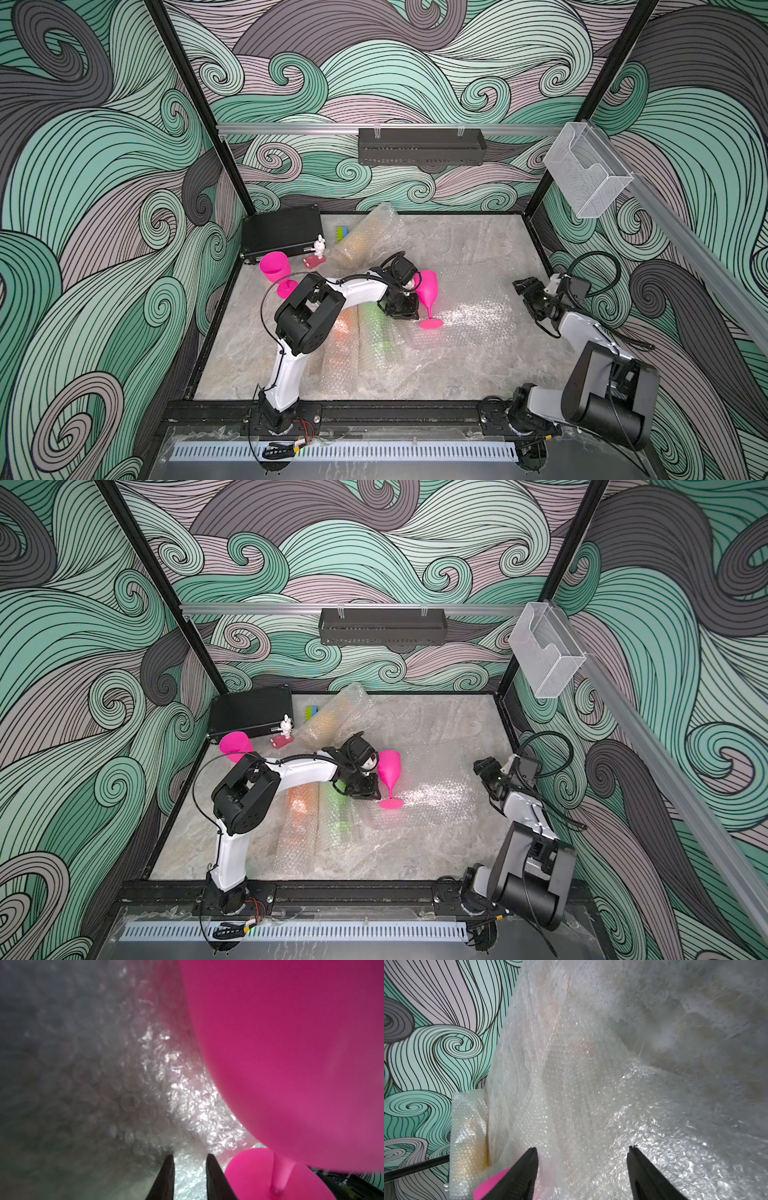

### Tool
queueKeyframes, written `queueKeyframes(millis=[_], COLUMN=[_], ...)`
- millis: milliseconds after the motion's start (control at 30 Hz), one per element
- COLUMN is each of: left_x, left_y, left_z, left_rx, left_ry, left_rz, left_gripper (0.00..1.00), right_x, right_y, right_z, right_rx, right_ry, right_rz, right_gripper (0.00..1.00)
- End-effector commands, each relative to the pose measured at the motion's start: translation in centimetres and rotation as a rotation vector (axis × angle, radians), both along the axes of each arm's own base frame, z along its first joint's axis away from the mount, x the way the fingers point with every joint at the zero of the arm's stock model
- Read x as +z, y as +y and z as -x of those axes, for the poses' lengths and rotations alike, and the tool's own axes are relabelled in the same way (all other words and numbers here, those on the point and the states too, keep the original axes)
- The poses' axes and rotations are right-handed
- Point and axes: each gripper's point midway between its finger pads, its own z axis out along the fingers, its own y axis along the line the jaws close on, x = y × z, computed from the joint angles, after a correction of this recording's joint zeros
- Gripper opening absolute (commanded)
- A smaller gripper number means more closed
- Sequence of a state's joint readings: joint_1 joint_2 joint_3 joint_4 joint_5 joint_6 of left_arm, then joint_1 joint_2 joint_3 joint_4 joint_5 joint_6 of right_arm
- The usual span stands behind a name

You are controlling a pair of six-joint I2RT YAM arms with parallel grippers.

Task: Unpack wine glasses from bubble wrap
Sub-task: Unwrap the bubble wrap, then pick up the wine glass from the bubble wrap.

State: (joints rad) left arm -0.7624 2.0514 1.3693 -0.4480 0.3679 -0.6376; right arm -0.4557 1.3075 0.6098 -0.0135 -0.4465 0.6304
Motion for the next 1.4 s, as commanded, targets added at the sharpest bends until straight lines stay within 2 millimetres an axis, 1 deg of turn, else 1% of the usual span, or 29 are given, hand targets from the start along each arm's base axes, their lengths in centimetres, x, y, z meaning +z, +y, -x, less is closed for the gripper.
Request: queueKeyframes(millis=[0, 100, 233, 300, 400, 500, 767, 867, 933, 1067, 1167, 1367], left_x=[-2.9, -2.9, -2.1, -1.5, -0.4, 0.9, 5.9, 6.8, 6.7, 5.8, 5.1, 4.7], left_y=[1.8, 1.9, 1.6, 1.2, 0.5, -0.1, -1.5, -2.3, -2.5, -2.8, -3.4, -4.6], left_z=[1.4, 1.5, 1.2, 1.0, 0.7, 0.4, -0.4, -0.4, -0.5, -0.5, -0.4, -0.7], left_rx=[0.010, 0.011, 0.009, 0.009, 0.008, 0.009, 0.031, 0.042, 0.058, 0.076, 0.081, 0.089], left_ry=[0.074, 0.074, 0.059, 0.054, 0.050, 0.039, 0.014, 0.038, 0.055, 0.086, 0.106, 0.125], left_rz=[-0.093, -0.095, -0.080, -0.061, -0.019, 0.013, 0.136, 0.176, 0.180, 0.185, 0.191, 0.212], left_gripper=[0.27, 0.27, 0.27, 0.27, 0.27, 0.27, 0.29, 0.32, 0.35, 0.38, 0.40, 0.41], right_x=[1.0, 1.0, 1.1, 1.4, 1.6, 1.7, 2.7, 2.3, 2.1, 1.6, 1.4, 0.7], right_y=[0.1, 0.2, 0.6, 1.2, 3.1, 5.5, 10.3, 12.2, 13.1, 14.9, 15.8, 17.7], right_z=[-0.7, -0.7, -0.8, -1.0, -1.3, -1.4, -1.5, -1.4, -1.2, -0.8, -0.6, -0.2], right_rx=[0.002, 0.003, 0.018, 0.044, 0.108, 0.188, 0.349, 0.408, 0.435, 0.485, 0.510, 0.560], right_ry=[-0.064, -0.071, -0.087, -0.103, -0.103, -0.095, -0.096, -0.083, -0.075, -0.065, -0.061, -0.044], right_rz=[-0.045, -0.061, -0.081, -0.097, -0.108, -0.093, -0.076, -0.073, -0.071, -0.072, -0.070, -0.074], right_gripper=[0.72, 0.72, 0.70, 0.69, 0.67, 0.67, 0.67, 0.66, 0.65, 0.64, 0.63, 0.62])
